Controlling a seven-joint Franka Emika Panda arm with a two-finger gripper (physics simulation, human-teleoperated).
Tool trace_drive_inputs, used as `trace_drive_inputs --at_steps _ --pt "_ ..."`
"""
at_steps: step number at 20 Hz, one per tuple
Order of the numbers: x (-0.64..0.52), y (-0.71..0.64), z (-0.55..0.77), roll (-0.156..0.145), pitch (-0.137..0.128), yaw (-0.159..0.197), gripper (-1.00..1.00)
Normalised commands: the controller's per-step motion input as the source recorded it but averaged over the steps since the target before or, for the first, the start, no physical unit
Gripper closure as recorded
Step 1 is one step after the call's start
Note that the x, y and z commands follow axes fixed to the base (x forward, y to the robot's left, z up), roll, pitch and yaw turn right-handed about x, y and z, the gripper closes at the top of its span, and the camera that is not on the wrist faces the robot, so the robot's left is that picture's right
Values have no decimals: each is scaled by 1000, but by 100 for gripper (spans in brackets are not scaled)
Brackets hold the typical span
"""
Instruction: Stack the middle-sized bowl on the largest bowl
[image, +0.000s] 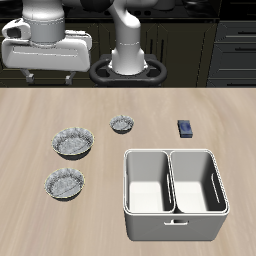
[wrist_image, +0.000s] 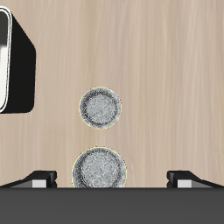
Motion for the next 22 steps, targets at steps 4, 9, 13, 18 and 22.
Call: trace_drive_inputs --at_steps 4,9,13,18,22 --pt "195 -326 66 -12 -16 31 -100" --pt "103 -155 20 26 -7 0 -100" --pt "119 -61 53 20 -19 -7 -100" --pt "103 101 -12 30 -12 0 -100" --pt "78 29 -55 -9 0 -12 -100"
